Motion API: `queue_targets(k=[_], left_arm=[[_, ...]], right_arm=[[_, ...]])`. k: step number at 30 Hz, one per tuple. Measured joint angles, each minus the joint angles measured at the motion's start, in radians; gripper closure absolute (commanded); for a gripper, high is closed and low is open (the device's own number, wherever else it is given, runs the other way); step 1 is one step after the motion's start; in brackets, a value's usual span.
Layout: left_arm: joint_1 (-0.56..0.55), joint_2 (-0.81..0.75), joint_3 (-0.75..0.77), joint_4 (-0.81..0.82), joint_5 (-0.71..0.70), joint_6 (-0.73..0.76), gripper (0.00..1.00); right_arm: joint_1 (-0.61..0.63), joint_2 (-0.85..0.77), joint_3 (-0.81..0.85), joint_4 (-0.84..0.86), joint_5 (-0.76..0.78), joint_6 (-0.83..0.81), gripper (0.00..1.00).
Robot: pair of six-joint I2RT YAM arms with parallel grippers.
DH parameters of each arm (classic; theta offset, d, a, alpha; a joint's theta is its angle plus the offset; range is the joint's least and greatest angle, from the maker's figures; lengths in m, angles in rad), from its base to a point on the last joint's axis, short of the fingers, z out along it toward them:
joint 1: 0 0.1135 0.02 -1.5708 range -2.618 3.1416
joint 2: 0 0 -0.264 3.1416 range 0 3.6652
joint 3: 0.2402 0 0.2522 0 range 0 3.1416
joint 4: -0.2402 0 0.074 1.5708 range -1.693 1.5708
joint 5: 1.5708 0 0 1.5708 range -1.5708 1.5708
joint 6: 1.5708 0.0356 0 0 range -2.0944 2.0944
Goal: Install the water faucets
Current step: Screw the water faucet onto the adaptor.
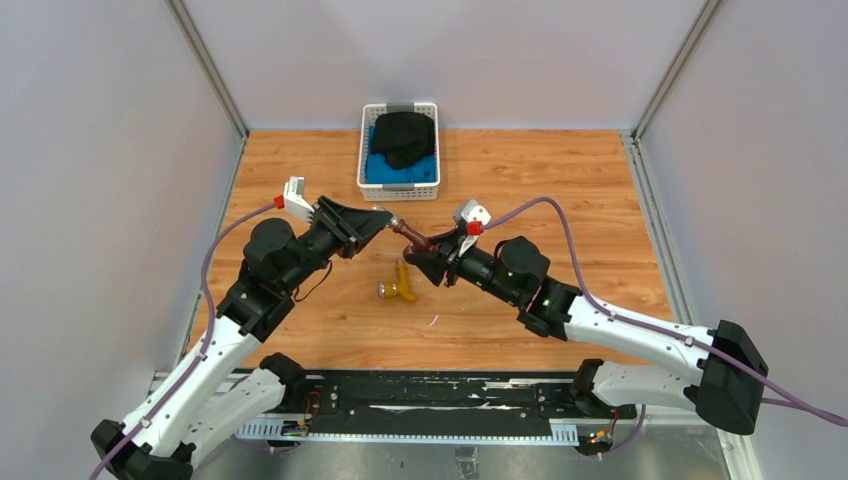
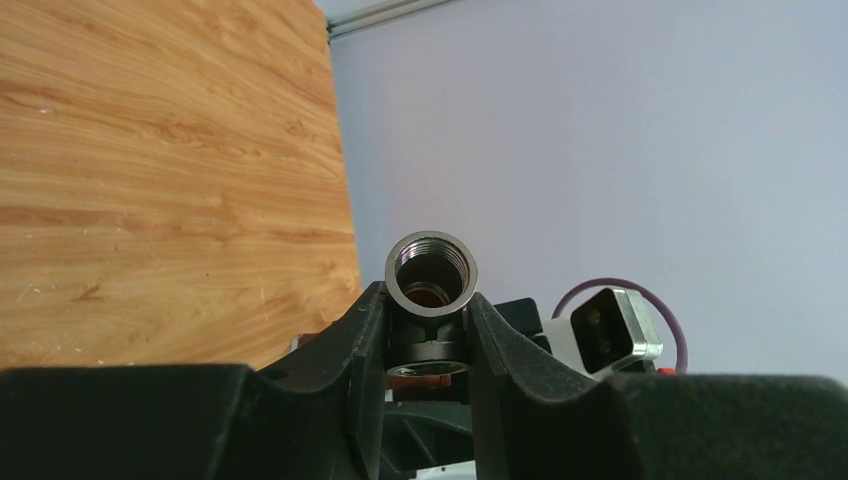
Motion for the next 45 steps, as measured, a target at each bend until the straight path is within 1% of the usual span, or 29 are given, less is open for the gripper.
queue_targets(k=[2, 3, 4, 6, 9, 14, 17, 19, 24, 25, 26, 27, 28, 30, 31, 32, 34, 35, 37, 45], left_arm=[[0.0, -0.002, 0.0, 0.008, 0.001, 0.012, 1.0], [0.0, -0.004, -0.001, 0.018, 0.004, 0.021, 1.0], [0.0, -0.006, -0.004, 0.033, 0.008, 0.029, 1.0], [0.0, -0.007, -0.012, 0.073, 0.024, 0.045, 1.0], [0.0, -0.004, -0.021, 0.13, 0.055, 0.069, 1.0], [0.0, 0.002, -0.043, 0.238, 0.093, 0.097, 1.0], [0.0, 0.0, -0.055, 0.285, 0.103, 0.114, 1.0], [0.001, 0.0, -0.068, 0.312, 0.098, 0.125, 1.0], [0.013, 0.002, -0.091, 0.351, 0.058, 0.161, 1.0], [0.015, 0.002, -0.105, 0.352, 0.037, 0.174, 1.0], [0.016, 0.002, -0.106, 0.352, 0.036, 0.175, 1.0], [0.016, 0.003, -0.112, 0.356, 0.031, 0.177, 1.0], [0.016, 0.003, -0.119, 0.362, 0.028, 0.176, 1.0], [0.015, 0.003, -0.126, 0.377, 0.029, 0.172, 1.0], [0.014, 0.003, -0.13, 0.385, 0.029, 0.168, 1.0], [0.013, 0.003, -0.132, 0.39, 0.03, 0.163, 1.0], [0.014, 0.003, -0.135, 0.391, 0.034, 0.155, 1.0], [0.014, 0.003, -0.136, 0.385, 0.037, 0.152, 1.0], [0.019, 0.01, -0.14, 0.367, 0.046, 0.148, 1.0], [0.022, 0.039, -0.107, 0.247, 0.068, 0.127, 1.0]], right_arm=[[0.0, -0.002, 0.003, -0.001, -0.001, 0.023, 0.9], [0.0, -0.004, 0.006, -0.004, -0.007, 0.041, 0.94], [-0.002, -0.008, 0.009, -0.009, -0.014, 0.065, 0.95], [-0.016, -0.021, 0.013, -0.015, -0.041, 0.126, 0.96], [-0.054, -0.036, 0.013, -0.009, -0.124, 0.262, 0.97], [-0.177, -0.039, 0.002, 0.062, -0.335, 0.583, 1.0], [-0.274, -0.01, -0.028, 0.2, -0.46, 0.82, 1.0], [-0.326, 0.048, -0.045, 0.34, -0.536, 1.0, 1.0], [-0.365, 0.293, -0.053, 0.742, -0.663, 1.449, 1.0], [-0.37, 0.376, -0.035, 0.836, -0.716, 1.582, 1.0], [-0.37, 0.382, -0.034, 0.843, -0.719, 1.592, 1.0], [-0.374, 0.401, -0.029, 0.868, -0.738, 1.637, 0.98], [-0.376, 0.412, -0.027, 0.887, -0.752, 1.672, 0.9], [-0.376, 0.419, -0.026, 0.912, -0.768, 1.723, 0.67], [-0.376, 0.419, -0.026, 0.924, -0.773, 1.741, 0.57], [-0.377, 0.419, -0.026, 0.933, -0.774, 1.754, 0.48], [-0.377, 0.419, -0.027, 0.947, -0.775, 1.77, 0.34], [-0.377, 0.416, -0.027, 0.955, -0.773, 1.779, 0.32], [-0.378, 0.401, -0.041, 0.972, -0.769, 1.788, 0.3], [-0.42, 0.34, -0.117, 0.965, -0.76, 1.783, 0.28]])
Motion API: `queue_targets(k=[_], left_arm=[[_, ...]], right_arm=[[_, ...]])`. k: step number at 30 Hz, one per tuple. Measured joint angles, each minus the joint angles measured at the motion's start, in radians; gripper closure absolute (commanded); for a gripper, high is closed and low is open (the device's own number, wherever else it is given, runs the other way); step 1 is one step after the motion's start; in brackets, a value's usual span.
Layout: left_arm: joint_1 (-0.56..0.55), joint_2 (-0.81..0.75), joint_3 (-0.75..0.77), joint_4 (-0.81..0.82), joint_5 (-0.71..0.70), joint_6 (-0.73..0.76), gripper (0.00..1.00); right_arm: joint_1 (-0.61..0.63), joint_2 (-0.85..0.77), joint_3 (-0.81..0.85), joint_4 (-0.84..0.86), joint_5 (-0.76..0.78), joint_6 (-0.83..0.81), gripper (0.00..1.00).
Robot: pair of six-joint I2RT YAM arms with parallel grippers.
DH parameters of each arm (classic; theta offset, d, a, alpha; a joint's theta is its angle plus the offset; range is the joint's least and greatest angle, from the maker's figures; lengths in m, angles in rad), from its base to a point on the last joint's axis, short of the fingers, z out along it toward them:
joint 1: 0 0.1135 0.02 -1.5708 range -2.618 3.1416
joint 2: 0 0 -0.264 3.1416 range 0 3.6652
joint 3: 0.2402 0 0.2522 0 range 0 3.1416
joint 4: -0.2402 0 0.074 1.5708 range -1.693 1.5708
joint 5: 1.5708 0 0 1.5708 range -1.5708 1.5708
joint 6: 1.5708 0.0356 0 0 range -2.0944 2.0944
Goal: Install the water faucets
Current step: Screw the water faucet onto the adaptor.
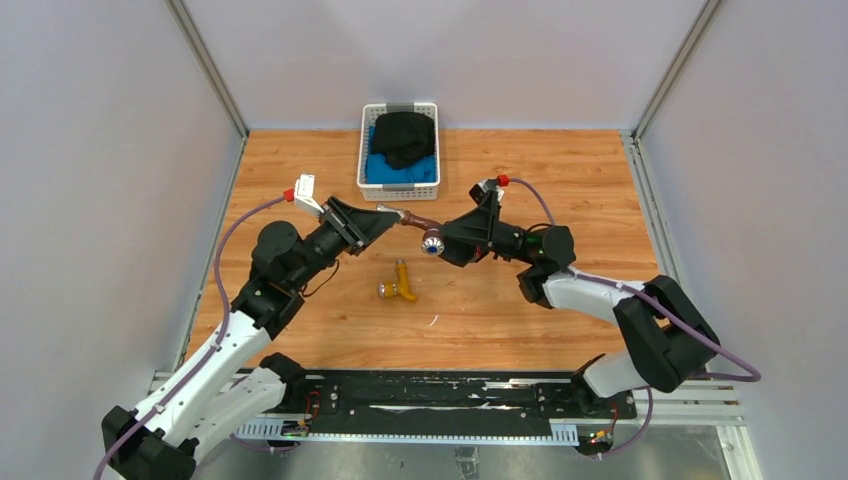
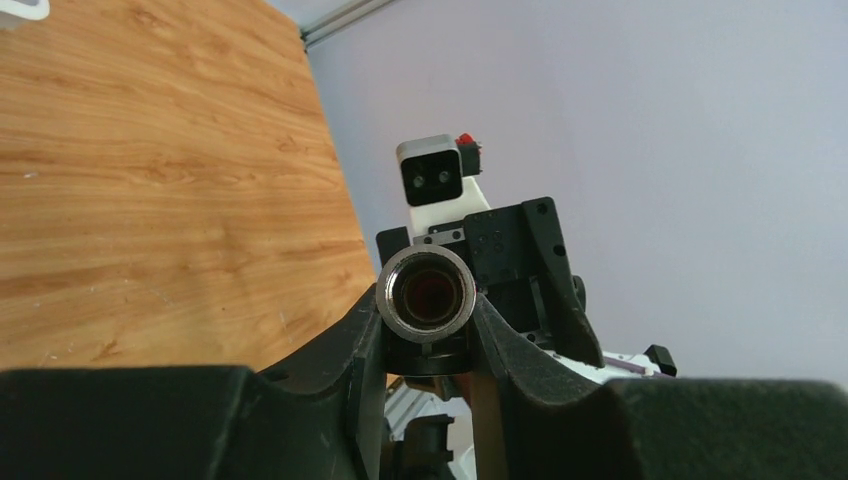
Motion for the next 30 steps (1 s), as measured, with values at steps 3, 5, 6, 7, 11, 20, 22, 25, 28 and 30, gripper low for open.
queue_targets(k=[3, 5, 6, 7, 11, 20, 22, 25, 28, 30], left_arm=[[0.0, 0.004, 0.023, -0.036, 0.001, 0.0, 1.0], [0.0, 0.0, 0.027, -0.046, 0.002, 0.0, 1.0], [0.0, -0.002, 0.029, -0.049, 0.003, 0.001, 1.0], [0.0, -0.002, 0.031, -0.052, 0.005, 0.002, 1.0], [0.0, 0.004, 0.061, -0.088, 0.009, 0.032, 1.0], [0.006, 0.004, 0.109, -0.225, -0.019, 0.151, 1.0], [0.006, 0.013, 0.123, -0.253, -0.014, 0.168, 1.0], [0.006, 0.042, 0.173, -0.313, -0.008, 0.209, 1.0], [0.01, 0.072, 0.226, -0.373, -0.005, 0.247, 1.0], [0.012, 0.076, 0.248, -0.393, -0.006, 0.264, 1.0]], right_arm=[[-0.011, -0.026, 0.002, -0.007, -0.002, -0.006, 0.27], [-0.012, -0.042, 0.008, -0.032, -0.006, -0.016, 0.27], [-0.012, -0.053, 0.009, -0.049, -0.008, -0.023, 0.27], [-0.012, -0.061, 0.009, -0.06, -0.008, -0.029, 0.27], [-0.012, -0.092, 0.011, -0.119, -0.01, -0.055, 0.27], [0.035, -0.146, 0.046, -0.34, -0.015, -0.138, 0.27], [0.039, -0.136, 0.046, -0.348, -0.011, -0.153, 0.27], [0.039, -0.118, 0.046, -0.341, -0.005, -0.168, 0.28], [0.039, -0.114, 0.063, -0.36, -0.009, -0.198, 0.28], [0.039, -0.121, 0.085, -0.403, -0.011, -0.237, 0.27]])
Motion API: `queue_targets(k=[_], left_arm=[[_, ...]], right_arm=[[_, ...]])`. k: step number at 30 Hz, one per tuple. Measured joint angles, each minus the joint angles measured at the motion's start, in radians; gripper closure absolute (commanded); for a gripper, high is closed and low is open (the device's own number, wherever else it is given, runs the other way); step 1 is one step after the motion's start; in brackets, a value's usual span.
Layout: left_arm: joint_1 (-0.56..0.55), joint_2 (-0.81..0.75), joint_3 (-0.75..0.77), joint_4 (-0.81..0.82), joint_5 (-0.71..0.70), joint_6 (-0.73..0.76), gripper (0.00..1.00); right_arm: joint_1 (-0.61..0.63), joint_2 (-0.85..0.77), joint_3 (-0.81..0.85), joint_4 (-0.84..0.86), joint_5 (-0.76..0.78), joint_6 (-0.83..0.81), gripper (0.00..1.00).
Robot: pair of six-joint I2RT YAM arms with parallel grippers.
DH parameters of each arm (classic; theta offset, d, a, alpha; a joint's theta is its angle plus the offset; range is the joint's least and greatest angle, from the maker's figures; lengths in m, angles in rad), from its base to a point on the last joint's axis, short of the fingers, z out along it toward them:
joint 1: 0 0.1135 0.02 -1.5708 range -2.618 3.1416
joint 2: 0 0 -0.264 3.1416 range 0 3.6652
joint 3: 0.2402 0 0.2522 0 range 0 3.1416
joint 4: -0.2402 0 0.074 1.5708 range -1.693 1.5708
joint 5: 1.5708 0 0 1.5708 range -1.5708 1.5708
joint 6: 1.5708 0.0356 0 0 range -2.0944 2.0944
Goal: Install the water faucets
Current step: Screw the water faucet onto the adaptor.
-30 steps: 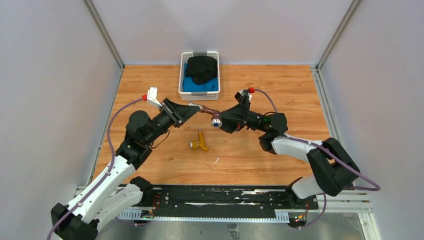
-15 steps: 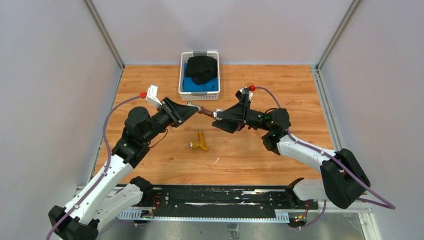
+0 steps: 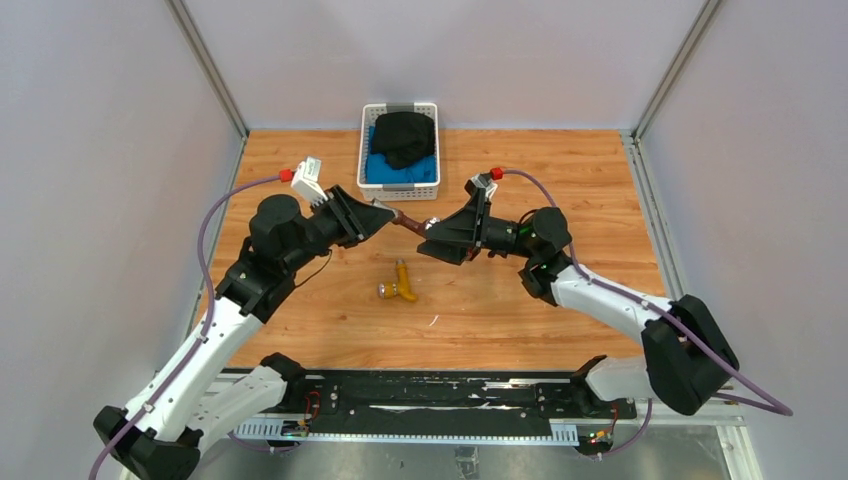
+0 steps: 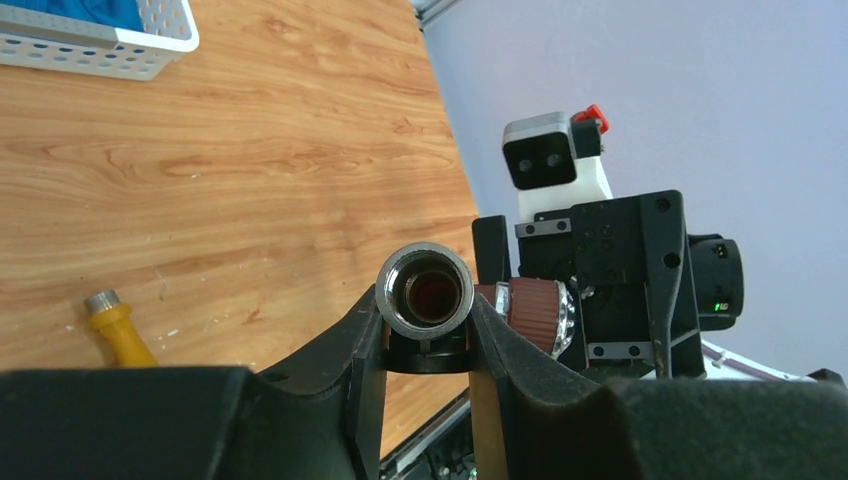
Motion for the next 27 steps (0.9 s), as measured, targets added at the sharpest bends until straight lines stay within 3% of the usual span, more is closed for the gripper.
queue_targets(k=[4, 8, 12, 17, 21, 27], left_arm=[[0.0, -0.001, 0.028, -0.031, 0.001, 0.015, 1.0], [-0.006, -0.003, 0.04, -0.03, 0.019, 0.006, 1.0], [0.0, 0.0, 0.039, -0.084, 0.005, 0.02, 1.0], [0.0, 0.047, 0.039, -0.143, 0.018, -0.003, 1.0], [0.0, 0.066, 0.04, -0.154, 0.034, -0.034, 1.0], [0.0, 0.065, 0.054, -0.151, 0.05, -0.073, 1.0]], right_arm=[[-0.005, -0.079, 0.041, -0.185, 0.002, -0.137, 0.25], [-0.005, -0.238, 0.109, -0.542, 0.07, -0.399, 0.23], [-0.008, -0.4, 0.177, -0.766, 0.199, -0.658, 0.23], [0.003, -0.545, 0.175, -0.831, 0.298, -0.95, 0.19], [0.072, -0.623, 0.058, -0.79, 0.397, -1.179, 0.14], [0.114, -0.54, 0.008, -0.764, 0.432, -1.353, 0.14]])
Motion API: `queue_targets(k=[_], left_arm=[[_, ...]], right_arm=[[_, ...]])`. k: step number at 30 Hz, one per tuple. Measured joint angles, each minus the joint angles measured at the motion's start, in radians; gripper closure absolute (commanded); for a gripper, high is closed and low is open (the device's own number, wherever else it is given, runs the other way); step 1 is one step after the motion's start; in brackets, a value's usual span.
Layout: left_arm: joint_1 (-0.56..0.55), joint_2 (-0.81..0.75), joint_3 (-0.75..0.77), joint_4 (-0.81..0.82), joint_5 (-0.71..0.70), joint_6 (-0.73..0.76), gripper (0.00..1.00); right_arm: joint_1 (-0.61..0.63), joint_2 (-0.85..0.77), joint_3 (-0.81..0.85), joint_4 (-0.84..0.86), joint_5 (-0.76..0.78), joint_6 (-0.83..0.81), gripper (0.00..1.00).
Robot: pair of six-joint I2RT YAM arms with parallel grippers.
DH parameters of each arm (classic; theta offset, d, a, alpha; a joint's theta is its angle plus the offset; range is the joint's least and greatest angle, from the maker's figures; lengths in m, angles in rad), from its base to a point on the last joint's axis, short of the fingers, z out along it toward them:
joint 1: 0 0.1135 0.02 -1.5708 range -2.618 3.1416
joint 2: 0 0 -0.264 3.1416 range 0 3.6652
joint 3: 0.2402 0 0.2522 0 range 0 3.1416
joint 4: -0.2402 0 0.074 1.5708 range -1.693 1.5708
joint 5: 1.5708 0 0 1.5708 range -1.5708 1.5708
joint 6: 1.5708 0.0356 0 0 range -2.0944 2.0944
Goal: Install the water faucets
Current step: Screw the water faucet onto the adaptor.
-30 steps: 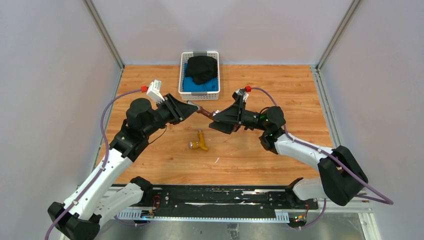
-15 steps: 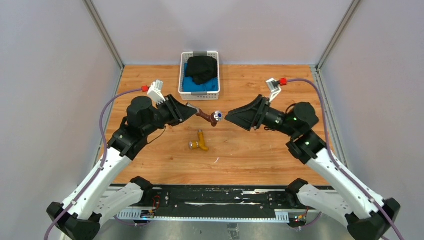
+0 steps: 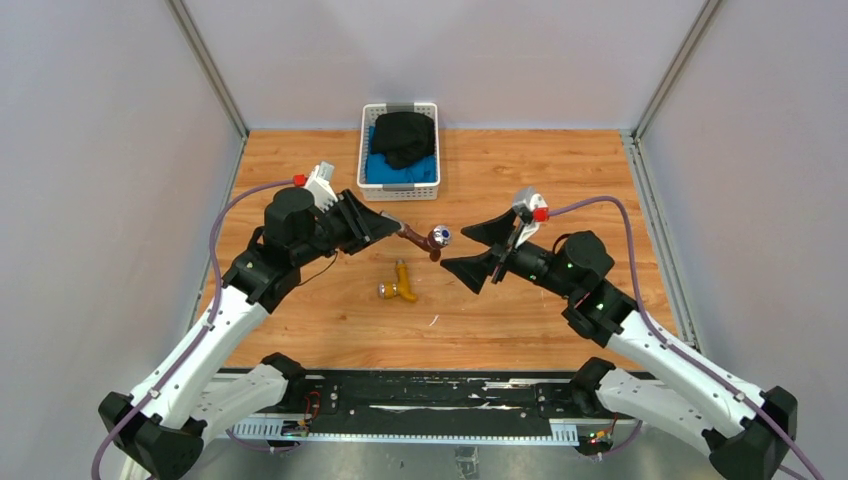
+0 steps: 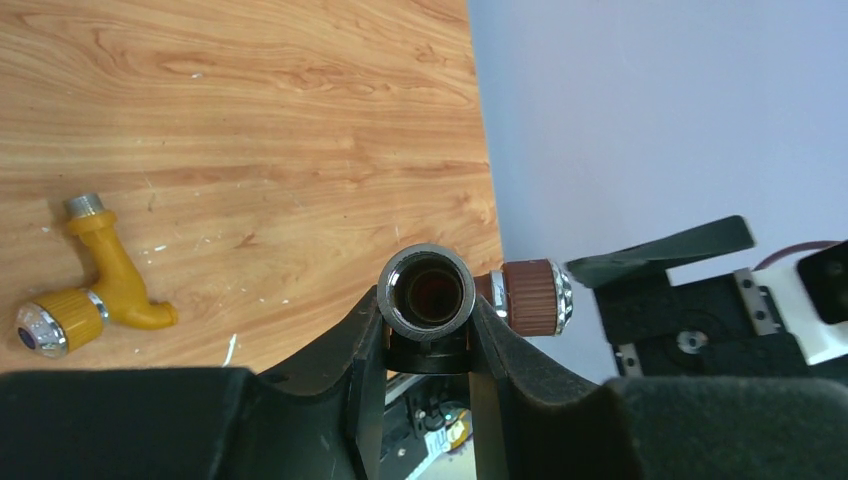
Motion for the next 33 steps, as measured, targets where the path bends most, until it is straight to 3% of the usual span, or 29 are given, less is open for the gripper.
queue_targets(k=[6, 10, 15, 22, 25, 33], left_arm=[[0.0, -0.002, 0.0, 0.007, 0.009, -0.023, 1.0], [0.0, -0.005, 0.0, 0.022, 0.019, -0.038, 1.0], [0.0, -0.016, -0.01, 0.077, 0.043, -0.061, 1.0], [0.004, -0.029, -0.014, 0.113, 0.064, -0.078, 1.0], [0.006, -0.041, -0.03, 0.167, 0.085, -0.074, 1.0], [0.015, -0.111, -0.191, 0.43, 0.095, -0.07, 1.0]], right_arm=[[0.053, 0.097, -0.015, 0.061, 0.002, -0.079, 0.17], [0.06, 0.17, -0.015, 0.132, 0.002, -0.078, 0.28], [0.061, 0.267, -0.006, 0.185, 0.0, -0.03, 0.61], [0.06, 0.273, -0.011, 0.24, 0.034, 0.058, 0.9], [0.05, 0.265, -0.012, 0.26, 0.024, 0.141, 1.0], [-0.034, 0.333, -0.012, 0.354, -0.154, 0.638, 1.0]])
